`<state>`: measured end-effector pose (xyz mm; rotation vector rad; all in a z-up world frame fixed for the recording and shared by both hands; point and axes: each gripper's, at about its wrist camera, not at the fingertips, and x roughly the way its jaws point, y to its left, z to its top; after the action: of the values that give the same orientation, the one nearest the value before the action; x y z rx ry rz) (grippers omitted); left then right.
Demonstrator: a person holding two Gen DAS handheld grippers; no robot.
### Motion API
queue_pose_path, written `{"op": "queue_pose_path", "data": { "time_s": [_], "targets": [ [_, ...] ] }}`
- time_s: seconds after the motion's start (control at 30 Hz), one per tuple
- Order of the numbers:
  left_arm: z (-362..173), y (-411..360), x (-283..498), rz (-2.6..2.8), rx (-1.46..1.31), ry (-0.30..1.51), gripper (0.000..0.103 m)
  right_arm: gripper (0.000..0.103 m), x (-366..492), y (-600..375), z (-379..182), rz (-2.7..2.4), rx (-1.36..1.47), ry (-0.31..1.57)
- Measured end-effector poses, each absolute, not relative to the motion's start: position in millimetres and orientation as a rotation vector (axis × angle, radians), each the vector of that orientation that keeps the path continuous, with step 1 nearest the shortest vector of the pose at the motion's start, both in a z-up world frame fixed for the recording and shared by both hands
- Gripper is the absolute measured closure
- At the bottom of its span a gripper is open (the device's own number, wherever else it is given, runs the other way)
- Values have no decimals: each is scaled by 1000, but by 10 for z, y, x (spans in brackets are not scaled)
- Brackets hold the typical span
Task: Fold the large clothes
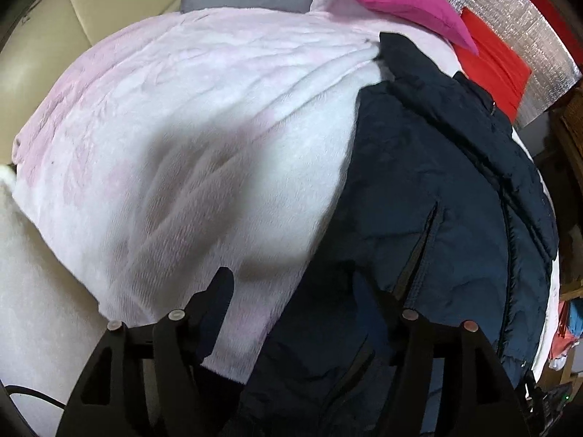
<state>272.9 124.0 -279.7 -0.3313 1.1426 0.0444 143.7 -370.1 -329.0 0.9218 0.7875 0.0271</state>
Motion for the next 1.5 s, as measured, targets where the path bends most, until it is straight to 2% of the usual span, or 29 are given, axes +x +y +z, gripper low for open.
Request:
{"op": "queue_pose_path", "data": {
  "time_s": [0.2,0.37,0.43,0.53,0.73,0.9,1.03,1.13,1.23,1.3,1.33,1.4,1.5],
  "targets": [
    [-2705,1131,2495,31,-292,1163,34,68,1474,-3765,-3372,66,952,788],
    [-2295,1194,2196,89,-199,1089,34,68,1507,-3817,-3409,117,962,806],
    [-2152,1244,2070,101,-179,1066,31,68,1505,-3818,-3402,130,956,811],
    [-2086,1264,1967,80,-146,1077,30,67,1461,-3815,-3362,141,951,833],
    [-2452,1239,1919,-21,-53,1164,29,45,1039,-3869,-3228,208,956,794],
    [-2812,1254,1792,-114,-47,1192,30,45,726,-3915,-3293,205,972,817],
    [-2919,1322,1814,-179,-96,1171,30,39,633,-3911,-3386,172,1019,835],
    [-2968,1335,1832,-242,-114,1161,37,38,675,-3863,-3447,166,1016,868],
    [-2996,1353,1867,-276,-118,1163,37,38,755,-3739,-3538,189,1024,912],
    [-3048,1401,1893,-283,-154,1194,37,40,808,-3648,-3557,212,1014,920],
    [-3084,1419,1894,-289,-176,1212,37,53,846,-3586,-3552,228,998,926],
    [-3135,1479,1883,-302,-208,1231,37,67,902,-3488,-3516,233,949,942],
    [-3164,1499,1849,-321,-187,1227,37,70,943,-3421,-3441,244,896,942]
  ]
}}
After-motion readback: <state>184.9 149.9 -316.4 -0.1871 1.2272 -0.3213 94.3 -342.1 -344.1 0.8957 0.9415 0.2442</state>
